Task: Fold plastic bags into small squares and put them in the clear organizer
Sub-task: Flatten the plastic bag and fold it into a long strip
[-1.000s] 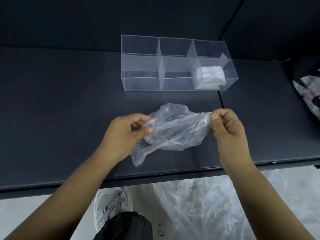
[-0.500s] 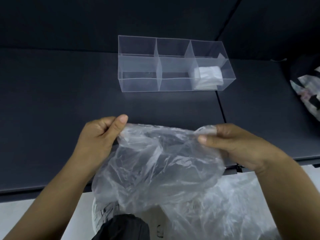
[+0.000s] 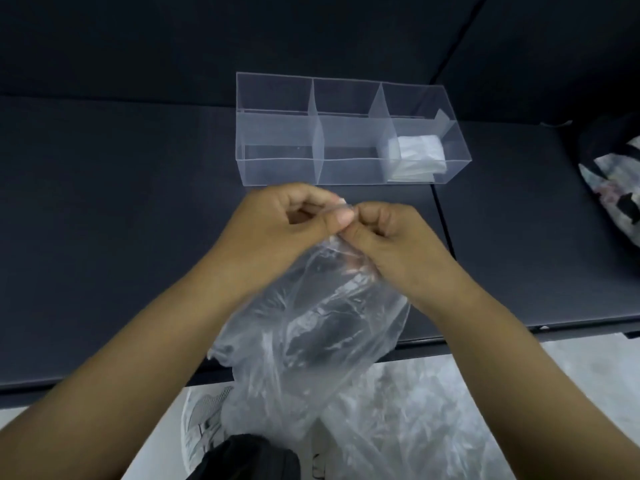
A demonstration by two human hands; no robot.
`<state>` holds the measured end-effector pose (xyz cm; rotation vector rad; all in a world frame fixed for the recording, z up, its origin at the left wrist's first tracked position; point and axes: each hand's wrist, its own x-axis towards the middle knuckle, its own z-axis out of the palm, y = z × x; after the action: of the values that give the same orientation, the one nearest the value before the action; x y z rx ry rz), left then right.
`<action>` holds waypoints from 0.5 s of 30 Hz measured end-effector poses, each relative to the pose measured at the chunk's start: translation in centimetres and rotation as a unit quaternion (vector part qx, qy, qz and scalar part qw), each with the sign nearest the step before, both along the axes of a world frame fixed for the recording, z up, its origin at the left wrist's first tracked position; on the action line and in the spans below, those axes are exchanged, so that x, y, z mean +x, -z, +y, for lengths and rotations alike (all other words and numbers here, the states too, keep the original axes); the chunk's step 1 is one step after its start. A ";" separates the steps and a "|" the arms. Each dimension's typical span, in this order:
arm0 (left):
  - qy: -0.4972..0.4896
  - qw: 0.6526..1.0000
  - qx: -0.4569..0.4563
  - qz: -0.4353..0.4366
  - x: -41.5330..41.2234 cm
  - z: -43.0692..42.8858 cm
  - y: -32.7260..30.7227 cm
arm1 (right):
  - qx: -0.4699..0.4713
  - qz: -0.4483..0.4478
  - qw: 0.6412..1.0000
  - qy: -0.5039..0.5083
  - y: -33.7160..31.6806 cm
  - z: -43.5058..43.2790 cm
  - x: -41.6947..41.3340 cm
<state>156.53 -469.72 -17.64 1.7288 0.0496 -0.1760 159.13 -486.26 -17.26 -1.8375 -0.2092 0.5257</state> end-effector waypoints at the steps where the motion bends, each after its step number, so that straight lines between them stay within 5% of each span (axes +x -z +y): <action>1: -0.027 1.000 -0.013 0.007 0.6 -0.4 0.3 | -0.019 -0.004 1.000 -0.010 0.0 0.1 0.4; 9: -0.308 0.950 -0.021 0.054 2.1 5.3 5.1 | -0.103 0.103 0.989 -0.017 0.8 -7.1 3.2; 15: -0.351 0.932 0.006 0.088 1.6 7.4 7.3 | -0.120 0.056 0.969 0.209 2.7 -12.2 4.9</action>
<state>158.16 -462.35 -24.93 1.6034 0.7894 0.2019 163.99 -498.44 -20.00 -2.0064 0.3287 0.3652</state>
